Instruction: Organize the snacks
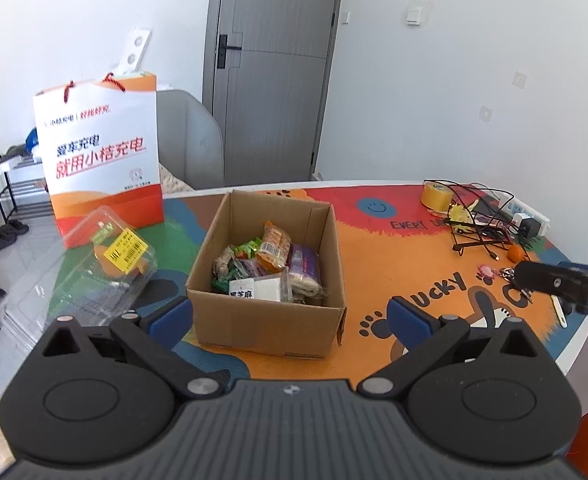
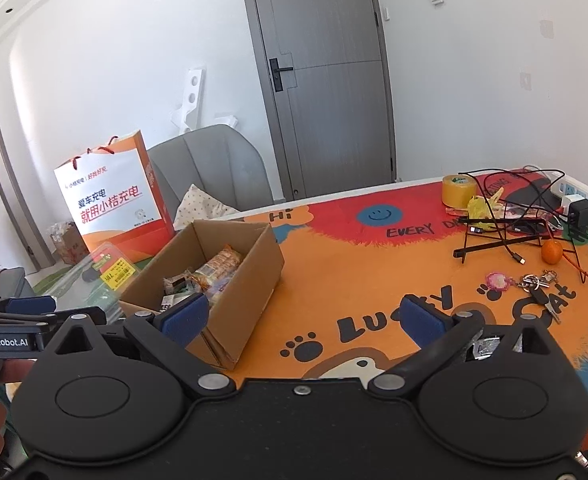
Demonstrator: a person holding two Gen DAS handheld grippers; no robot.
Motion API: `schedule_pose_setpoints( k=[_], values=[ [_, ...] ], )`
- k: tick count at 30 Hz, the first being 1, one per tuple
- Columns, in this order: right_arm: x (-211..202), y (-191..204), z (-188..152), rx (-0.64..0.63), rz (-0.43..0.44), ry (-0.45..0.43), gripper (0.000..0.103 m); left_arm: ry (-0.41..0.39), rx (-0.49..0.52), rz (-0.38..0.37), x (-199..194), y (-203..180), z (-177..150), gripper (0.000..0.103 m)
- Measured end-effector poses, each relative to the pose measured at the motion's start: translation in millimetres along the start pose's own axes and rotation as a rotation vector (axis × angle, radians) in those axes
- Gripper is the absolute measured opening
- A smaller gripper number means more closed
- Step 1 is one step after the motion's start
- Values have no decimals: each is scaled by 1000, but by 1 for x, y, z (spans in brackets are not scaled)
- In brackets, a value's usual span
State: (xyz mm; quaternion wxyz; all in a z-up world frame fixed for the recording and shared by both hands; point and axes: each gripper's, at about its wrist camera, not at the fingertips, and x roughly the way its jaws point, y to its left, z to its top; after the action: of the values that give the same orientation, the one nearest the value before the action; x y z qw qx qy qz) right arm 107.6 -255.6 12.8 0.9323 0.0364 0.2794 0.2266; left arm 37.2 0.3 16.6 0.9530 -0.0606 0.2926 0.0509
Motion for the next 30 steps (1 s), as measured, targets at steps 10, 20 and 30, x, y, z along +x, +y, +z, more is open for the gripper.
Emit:
schedule_pose_setpoints(
  k=[10, 20, 30],
  values=[
    [-19, 8, 8, -24, 7, -23, 103, -39, 6, -6, -21, 2, 6, 102],
    [-22, 10, 11, -22, 12, -24, 103, -34, 8, 2, -25, 4, 8, 102],
    [-21, 2, 9, 12, 29, -4, 103, -30, 12, -4, -25, 3, 9, 102]
  ],
)
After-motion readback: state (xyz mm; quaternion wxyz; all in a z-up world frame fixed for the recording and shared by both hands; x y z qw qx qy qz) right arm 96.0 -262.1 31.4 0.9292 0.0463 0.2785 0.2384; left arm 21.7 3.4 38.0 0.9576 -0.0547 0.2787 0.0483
